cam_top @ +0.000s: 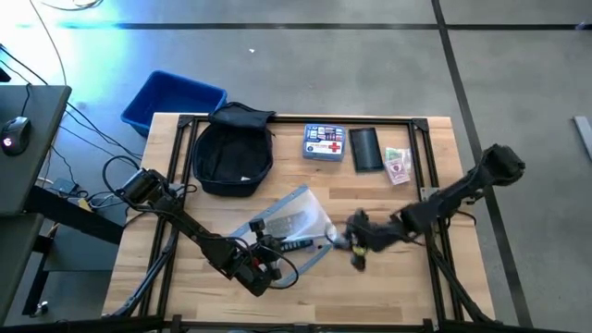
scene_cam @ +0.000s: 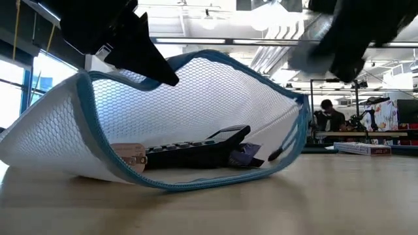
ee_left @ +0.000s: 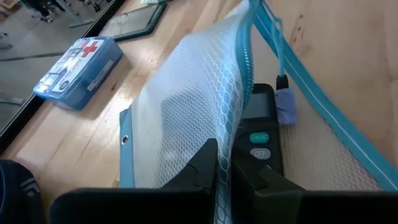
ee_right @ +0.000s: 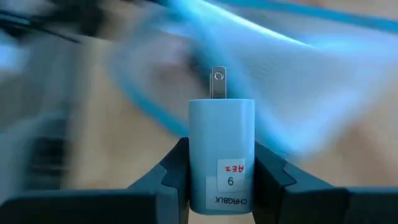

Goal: Unpack backpack
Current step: Put the blue charger adapter in the blue zipper bag

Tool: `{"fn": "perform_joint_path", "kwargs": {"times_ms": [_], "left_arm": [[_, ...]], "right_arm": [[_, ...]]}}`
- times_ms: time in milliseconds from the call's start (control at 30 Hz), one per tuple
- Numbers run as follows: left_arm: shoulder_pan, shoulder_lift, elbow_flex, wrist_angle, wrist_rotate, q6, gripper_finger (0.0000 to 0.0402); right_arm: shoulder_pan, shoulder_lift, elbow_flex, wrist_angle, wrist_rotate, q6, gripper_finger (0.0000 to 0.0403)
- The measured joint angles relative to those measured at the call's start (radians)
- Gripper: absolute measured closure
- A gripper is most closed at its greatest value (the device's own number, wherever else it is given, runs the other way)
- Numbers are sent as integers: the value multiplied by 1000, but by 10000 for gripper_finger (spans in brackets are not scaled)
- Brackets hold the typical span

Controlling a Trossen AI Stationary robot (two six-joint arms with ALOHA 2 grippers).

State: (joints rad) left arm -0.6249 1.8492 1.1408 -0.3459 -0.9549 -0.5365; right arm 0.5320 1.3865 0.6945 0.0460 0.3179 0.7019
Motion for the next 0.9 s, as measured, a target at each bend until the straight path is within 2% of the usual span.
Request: {"fn": "perform_joint_path", "kwargs": {"times_ms": [133, 333, 500, 600, 700, 900], "left_arm": [[12, 0, 0, 7, -19, -45, 402], [12, 0, 0, 27, -92, -87, 402], [-2, 0, 0, 82, -98, -22, 402], [-16, 0, 0, 114, -98, 52, 402], [-27, 0, 0, 146, -98, 93, 402], [-30, 0, 0, 161, -92, 127, 402]], "right_arm": [[39, 17, 0, 143, -6, -49, 315], [-15, 137, 0, 214, -64, -99, 315], [-89, 250, 45, 244, 39, -130, 315], [-131, 294, 101, 193, 134, -102, 315], [-172, 332, 152, 131, 158, -76, 312], [-245, 405, 203, 109, 162, -74, 221]]}}
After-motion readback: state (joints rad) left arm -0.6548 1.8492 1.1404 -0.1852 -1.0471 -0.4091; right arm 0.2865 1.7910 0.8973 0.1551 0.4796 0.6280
